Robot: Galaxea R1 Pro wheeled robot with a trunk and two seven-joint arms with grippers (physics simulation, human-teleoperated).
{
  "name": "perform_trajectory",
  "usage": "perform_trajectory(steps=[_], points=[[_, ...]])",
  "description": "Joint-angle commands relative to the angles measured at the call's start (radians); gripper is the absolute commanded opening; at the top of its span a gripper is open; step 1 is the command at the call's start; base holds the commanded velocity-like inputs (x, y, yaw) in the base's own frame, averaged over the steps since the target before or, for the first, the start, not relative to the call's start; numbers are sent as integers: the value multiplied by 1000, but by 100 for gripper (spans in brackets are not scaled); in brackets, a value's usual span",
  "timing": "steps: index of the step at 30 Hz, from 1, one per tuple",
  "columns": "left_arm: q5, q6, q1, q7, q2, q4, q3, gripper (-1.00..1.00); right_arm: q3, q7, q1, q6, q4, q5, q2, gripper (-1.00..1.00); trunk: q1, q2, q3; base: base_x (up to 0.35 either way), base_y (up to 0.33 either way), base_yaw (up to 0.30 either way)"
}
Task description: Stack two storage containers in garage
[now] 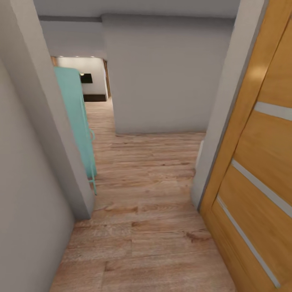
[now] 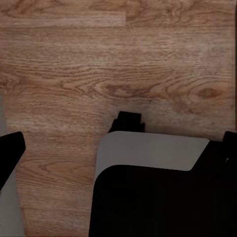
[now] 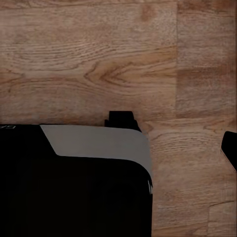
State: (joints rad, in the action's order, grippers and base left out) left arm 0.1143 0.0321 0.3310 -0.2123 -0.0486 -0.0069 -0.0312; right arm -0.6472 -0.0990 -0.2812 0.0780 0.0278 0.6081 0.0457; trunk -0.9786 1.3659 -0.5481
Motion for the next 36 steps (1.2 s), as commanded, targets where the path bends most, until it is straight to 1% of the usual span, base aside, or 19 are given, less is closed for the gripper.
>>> perform_trajectory(steps=[1, 36], points=[[10, 3, 0, -3, 0, -1, -4, 100, -8, -1, -1, 5, 3, 8, 1, 100, -1, 0, -1, 321, 0, 0], [11, 3, 0, -2, 0, -1, -4, 100, -8, -1, -1, 5, 3, 6, 0, 100, -1, 0, -1, 321, 0, 0]])
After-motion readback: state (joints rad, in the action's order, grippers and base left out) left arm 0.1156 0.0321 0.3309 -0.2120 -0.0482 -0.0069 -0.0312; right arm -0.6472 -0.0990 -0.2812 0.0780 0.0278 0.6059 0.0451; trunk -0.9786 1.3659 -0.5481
